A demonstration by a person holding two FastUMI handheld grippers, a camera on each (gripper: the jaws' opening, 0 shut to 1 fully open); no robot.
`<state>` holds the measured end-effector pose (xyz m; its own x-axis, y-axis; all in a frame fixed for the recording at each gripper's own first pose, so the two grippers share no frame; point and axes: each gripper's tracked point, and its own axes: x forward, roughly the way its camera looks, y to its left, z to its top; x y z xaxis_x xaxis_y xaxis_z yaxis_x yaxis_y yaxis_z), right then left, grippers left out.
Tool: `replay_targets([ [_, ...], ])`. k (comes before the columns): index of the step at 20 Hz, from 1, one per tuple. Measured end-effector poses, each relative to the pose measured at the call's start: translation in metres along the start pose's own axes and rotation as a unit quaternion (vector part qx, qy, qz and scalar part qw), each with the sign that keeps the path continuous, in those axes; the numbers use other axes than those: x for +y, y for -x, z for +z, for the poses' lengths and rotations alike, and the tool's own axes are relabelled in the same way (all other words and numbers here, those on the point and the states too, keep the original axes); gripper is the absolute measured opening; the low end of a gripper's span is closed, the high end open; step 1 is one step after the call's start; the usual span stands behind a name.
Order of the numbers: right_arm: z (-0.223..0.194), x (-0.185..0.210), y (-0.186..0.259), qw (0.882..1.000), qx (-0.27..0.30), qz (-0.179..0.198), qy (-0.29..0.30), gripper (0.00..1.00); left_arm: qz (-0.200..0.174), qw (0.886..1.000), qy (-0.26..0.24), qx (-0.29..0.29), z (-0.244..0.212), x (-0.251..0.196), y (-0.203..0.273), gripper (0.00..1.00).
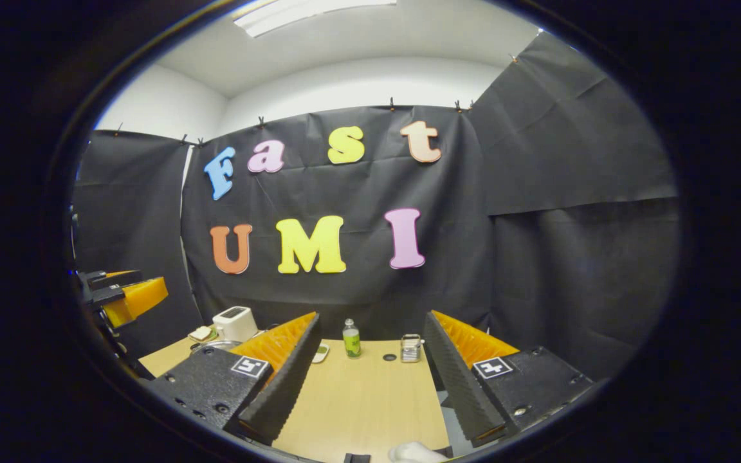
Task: First push the handle of the pot to place it horizontally, then grasp the pot with both hands and set it on the induction cooktop.
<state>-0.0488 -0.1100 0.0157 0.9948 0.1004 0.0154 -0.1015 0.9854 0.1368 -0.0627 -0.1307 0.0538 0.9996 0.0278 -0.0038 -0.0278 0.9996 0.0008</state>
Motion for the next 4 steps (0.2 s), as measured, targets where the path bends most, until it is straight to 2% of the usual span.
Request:
replay_targets([
  [4, -0.0015, -0.0028, 0.0047, 1.000, 0.000, -0.004, 0.001, 1.00, 0.000, 1.000, -0.001, -0.002, 0.0000, 0.0046, 0.0029, 0.96],
])
